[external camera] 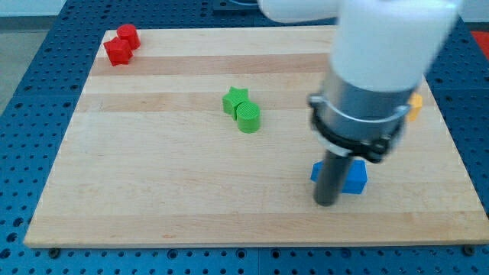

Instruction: Move the blue triangle towards the top center

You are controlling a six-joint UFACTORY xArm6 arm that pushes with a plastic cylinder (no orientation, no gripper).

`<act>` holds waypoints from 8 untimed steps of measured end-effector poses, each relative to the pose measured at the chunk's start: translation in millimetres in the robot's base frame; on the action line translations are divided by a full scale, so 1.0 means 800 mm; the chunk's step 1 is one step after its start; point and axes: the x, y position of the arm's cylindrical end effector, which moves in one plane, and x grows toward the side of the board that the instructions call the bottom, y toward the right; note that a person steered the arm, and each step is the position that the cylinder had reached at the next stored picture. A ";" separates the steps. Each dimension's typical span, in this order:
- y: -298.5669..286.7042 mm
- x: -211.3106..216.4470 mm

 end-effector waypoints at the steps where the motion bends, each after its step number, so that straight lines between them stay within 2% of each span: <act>1: -0.034 -0.024; 2: -0.033 -0.006; 3: 0.001 0.012; 4: 0.017 0.001; 6: 0.016 -0.088; 8: 0.052 -0.035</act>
